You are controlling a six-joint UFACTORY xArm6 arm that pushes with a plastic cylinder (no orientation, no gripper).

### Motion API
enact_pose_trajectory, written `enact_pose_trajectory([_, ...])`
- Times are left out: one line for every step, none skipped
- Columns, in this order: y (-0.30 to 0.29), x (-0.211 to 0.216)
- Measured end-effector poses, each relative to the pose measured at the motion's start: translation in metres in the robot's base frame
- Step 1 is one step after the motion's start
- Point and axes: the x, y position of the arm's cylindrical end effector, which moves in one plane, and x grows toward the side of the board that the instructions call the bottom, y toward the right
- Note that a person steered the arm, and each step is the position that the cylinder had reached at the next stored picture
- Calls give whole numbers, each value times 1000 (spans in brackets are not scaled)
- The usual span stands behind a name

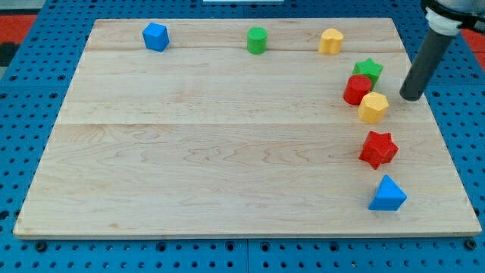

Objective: Move the red star to the centre of the board

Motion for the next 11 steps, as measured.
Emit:
enact_pose_trajectory([-9,16])
enact_pose_trajectory([-30,38])
enact_pose_trajectory([-34,52])
enact_pose_trajectory([17,62])
enact_pose_trajectory([-4,131])
enact_pose_trajectory([-40,121])
enact_pose_trajectory([-46,86])
enact_pose_trajectory([-97,77])
enact_pose_trajectory([-182,83])
enact_pose_trajectory([-193,105])
enact_pose_trajectory([-226,82])
